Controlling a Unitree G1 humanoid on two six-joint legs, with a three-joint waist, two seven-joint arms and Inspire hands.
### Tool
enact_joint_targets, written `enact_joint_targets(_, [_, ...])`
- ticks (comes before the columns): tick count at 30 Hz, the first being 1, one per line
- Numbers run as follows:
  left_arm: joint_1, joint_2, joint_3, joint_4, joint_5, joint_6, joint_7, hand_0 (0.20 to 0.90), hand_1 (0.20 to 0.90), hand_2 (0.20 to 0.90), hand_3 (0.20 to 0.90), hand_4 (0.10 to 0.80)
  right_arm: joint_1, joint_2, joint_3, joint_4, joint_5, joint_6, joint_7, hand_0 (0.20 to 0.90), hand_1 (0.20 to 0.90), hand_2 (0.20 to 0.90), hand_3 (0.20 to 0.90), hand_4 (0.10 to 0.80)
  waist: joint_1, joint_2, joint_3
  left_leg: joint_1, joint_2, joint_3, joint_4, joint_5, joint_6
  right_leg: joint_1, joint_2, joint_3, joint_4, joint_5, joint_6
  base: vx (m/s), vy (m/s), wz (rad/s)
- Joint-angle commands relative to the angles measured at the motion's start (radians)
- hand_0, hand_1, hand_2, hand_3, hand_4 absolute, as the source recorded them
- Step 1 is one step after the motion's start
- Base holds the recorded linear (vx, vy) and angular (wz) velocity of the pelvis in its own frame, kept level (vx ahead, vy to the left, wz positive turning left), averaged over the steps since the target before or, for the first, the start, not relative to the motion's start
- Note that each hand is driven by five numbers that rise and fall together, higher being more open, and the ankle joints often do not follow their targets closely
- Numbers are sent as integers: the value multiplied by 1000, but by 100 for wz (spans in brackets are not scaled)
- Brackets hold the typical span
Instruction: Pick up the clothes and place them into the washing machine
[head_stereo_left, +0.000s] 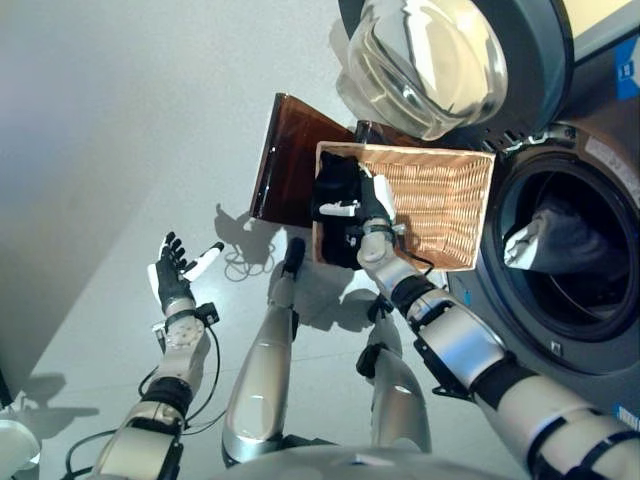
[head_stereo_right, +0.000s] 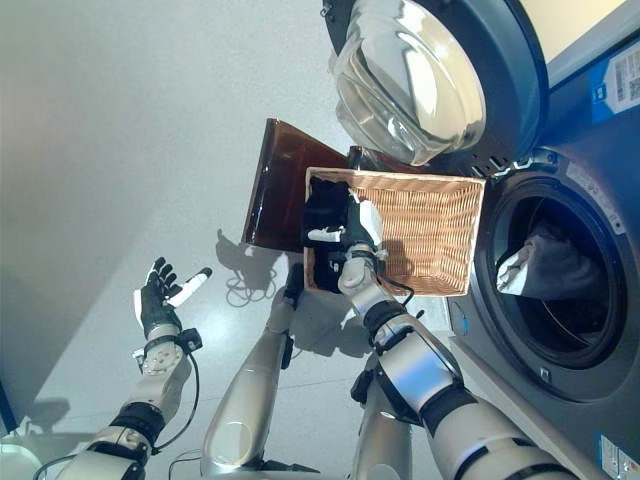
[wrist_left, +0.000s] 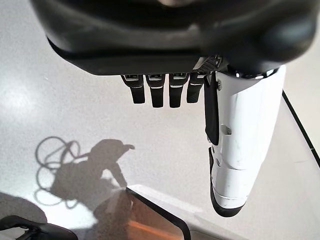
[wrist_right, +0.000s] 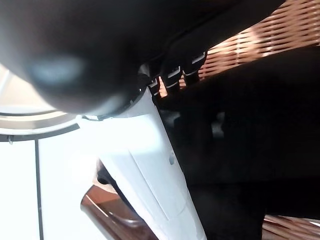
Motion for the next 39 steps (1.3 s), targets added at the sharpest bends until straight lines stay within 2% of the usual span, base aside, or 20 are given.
enact_joint_targets(1, [49,46,12,-20,-13,-36,29,900,900,900,900,800,-18,78,15,-10,7,-32,7,900,900,900,900,800,22,-1,-30,60,-77,-6,-155,34,-8,108,-3,11,-6,5,50,0,0,0])
enact_joint_targets(7, [45,55,10,-28,-19,-41,31,900,900,900,900,800,-31,87,18,16,-6,-18,8,900,900,900,900,800,29,0,-26,55,-80,-13,-155,35,-9,108,-4,11,-6,3,50,0,0,0])
enact_joint_targets(8, [42,59,10,-38,-22,-43,33,900,900,900,900,800,-45,92,26,20,-22,-10,2,746,746,746,746,690,31,-2,-19,50,-79,-14,-155,37,-10,104,-3,12,-6,4,50,-25,-11,3])
enact_joint_targets(9, [45,60,10,-46,-23,-45,34,900,900,900,900,800,-56,92,32,26,-39,-2,-1,469,469,469,469,492,34,-2,-15,45,-79,-14,-155,39,-10,101,-2,12,-6,4,49,-25,-11,3])
enact_joint_targets(10, [45,60,10,-46,-23,-44,34,900,900,900,900,800,-56,93,32,26,-39,-2,-1,376,376,376,376,425,34,-2,-15,45,-79,-14,-155,39,-10,101,-2,12,-6,4,49,-22,-9,3])
enact_joint_targets(11, [52,59,8,-59,-25,-45,34,900,900,900,900,800,-68,90,31,37,-59,5,-12,200,200,200,200,300,35,1,-9,41,-79,-16,-155,40,-10,100,-2,10,-6,3,49,0,0,0])
enact_joint_targets(21, [52,51,10,-56,-32,-46,46,900,900,900,900,800,-106,76,31,75,-159,47,-66,200,200,200,200,300,31,7,6,29,-77,-19,-155,43,-10,84,1,13,-6,5,48,-8,2,2])
enact_joint_targets(30, [55,48,9,-68,-36,-49,47,900,900,900,900,800,-116,24,15,94,-225,87,-110,200,200,200,200,300,21,17,9,33,-75,-9,-155,43,-8,77,2,21,-3,7,44,0,0,0])
enact_joint_targets(39, [59,50,17,-56,-30,-47,39,900,900,900,900,800,-92,-11,-21,50,-190,61,-113,200,200,200,200,300,8,16,-5,44,-72,4,-155,41,-6,77,6,30,0,8,42,1,-1,-1])
